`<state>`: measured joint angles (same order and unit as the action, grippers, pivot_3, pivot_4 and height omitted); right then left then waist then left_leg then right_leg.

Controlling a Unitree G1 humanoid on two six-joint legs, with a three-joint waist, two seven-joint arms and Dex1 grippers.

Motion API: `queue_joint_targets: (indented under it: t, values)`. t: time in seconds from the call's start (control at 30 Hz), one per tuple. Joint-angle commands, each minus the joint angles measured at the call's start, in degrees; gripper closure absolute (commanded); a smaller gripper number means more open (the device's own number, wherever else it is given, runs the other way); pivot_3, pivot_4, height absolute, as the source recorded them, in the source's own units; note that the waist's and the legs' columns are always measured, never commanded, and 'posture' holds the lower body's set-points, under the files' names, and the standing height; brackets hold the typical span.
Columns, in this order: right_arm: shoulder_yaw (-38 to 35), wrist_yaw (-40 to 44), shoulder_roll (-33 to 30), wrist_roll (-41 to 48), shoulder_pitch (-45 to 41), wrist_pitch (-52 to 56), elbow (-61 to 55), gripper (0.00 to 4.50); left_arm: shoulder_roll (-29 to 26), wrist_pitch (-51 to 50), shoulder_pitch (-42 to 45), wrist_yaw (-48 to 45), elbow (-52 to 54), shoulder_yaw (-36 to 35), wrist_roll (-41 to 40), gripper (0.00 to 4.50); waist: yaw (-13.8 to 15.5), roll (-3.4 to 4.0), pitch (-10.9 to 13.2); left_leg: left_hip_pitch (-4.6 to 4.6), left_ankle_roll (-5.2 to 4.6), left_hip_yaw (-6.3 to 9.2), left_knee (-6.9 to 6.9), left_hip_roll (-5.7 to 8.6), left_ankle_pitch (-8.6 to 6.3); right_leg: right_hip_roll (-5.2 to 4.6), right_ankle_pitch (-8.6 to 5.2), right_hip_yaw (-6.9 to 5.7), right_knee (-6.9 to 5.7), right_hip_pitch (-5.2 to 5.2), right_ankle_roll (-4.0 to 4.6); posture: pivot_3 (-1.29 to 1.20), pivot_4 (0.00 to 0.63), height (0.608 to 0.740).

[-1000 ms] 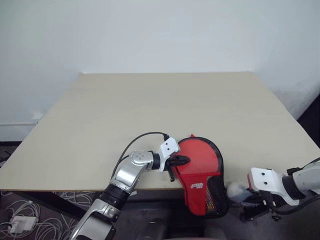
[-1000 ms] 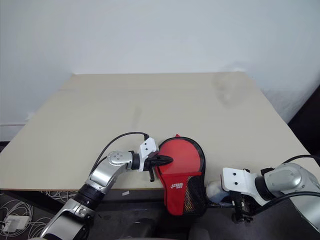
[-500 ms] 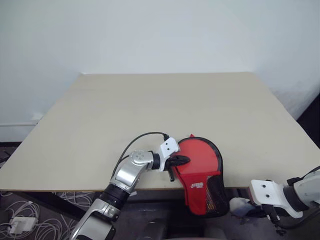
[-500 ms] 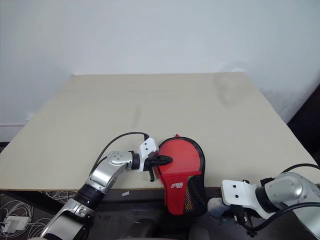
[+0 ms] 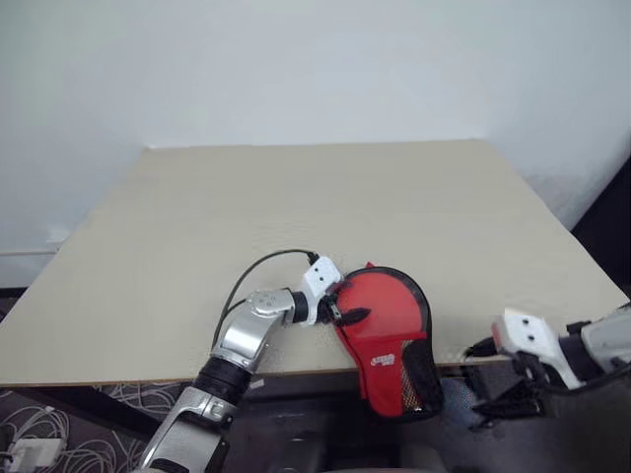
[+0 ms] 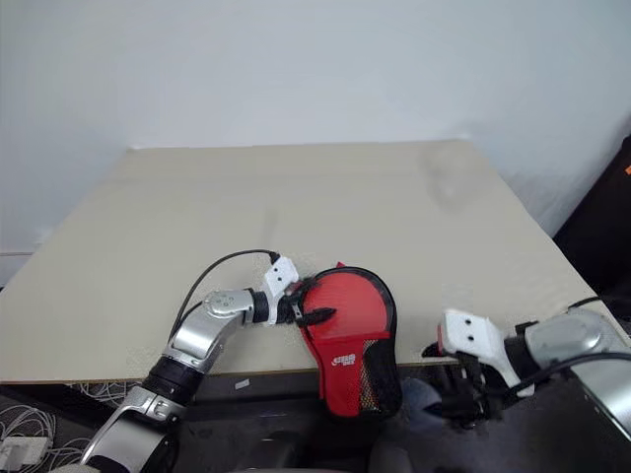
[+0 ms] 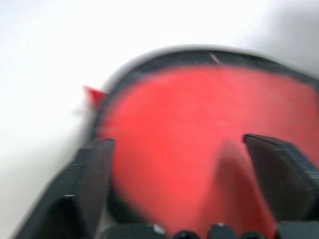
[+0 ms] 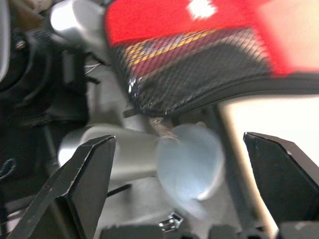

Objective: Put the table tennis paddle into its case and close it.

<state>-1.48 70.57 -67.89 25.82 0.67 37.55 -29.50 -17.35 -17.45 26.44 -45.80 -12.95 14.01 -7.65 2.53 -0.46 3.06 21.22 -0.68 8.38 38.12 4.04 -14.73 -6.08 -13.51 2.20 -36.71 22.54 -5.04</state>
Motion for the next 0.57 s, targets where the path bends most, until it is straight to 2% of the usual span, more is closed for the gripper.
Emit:
queue_joint_targets:
  t: [0.03,0.17,0.23,0.33,0.57]
  values:
    - [-0.99,-0.27,1.03,1.01,-4.54,0.27,3.14,0.00,-3.20,-1.47,2.51,0.30,6.06,-4.62,-1.56,0.05,-0.02,-0.09,0.03,0.12,-0.04,0.03,0.00,0.00,0.02,0.02,0.01,-0.01,0.01,0.11,0.00,0.00,0.000,0.698]
    - [0.79,-3.37,4.75,0.85,-12.39,2.29,6.24,0.00,-8.65,-5.03,2.62,-0.27,10.56,-10.89,-4.56,0.05,-0.09,-0.14,0.05,0.81,-0.12,0.03,0.04,0.11,0.09,0.00,0.17,0.14,0.02,0.91,0.22,0.00,0.000,0.698]
    - [1.17,-5.04,7.26,1.46,-15.77,3.90,7.47,0.00,-10.30,-5.96,2.78,0.79,11.33,-14.87,-6.47,0.05,-0.25,-0.16,0.07,0.83,-0.11,0.02,0.05,0.15,0.08,0.00,0.29,0.15,0.04,0.93,0.42,0.00,0.000,0.698]
    - [1.42,-7.86,11.30,1.87,-19.92,5.81,9.90,0.00,-11.63,-7.27,3.19,2.92,10.72,-19.94,-8.78,0.05,-0.26,-0.22,0.11,0.82,-0.14,0.04,0.07,0.15,0.07,0.00,0.19,0.11,0.04,0.89,0.26,0.00,0.000,0.698]
    - [3.63,-16.02,20.63,0.63,-26.97,8.57,14.36,0.00,-16.13,-11.08,-1.92,4.26,12.54,-22.52,-8.99,0.05,-0.47,-0.23,0.11,0.67,-0.11,0.00,0.17,0.26,0.10,0.15,0.30,0.09,-0.04,0.78,0.41,0.00,0.000,0.698]
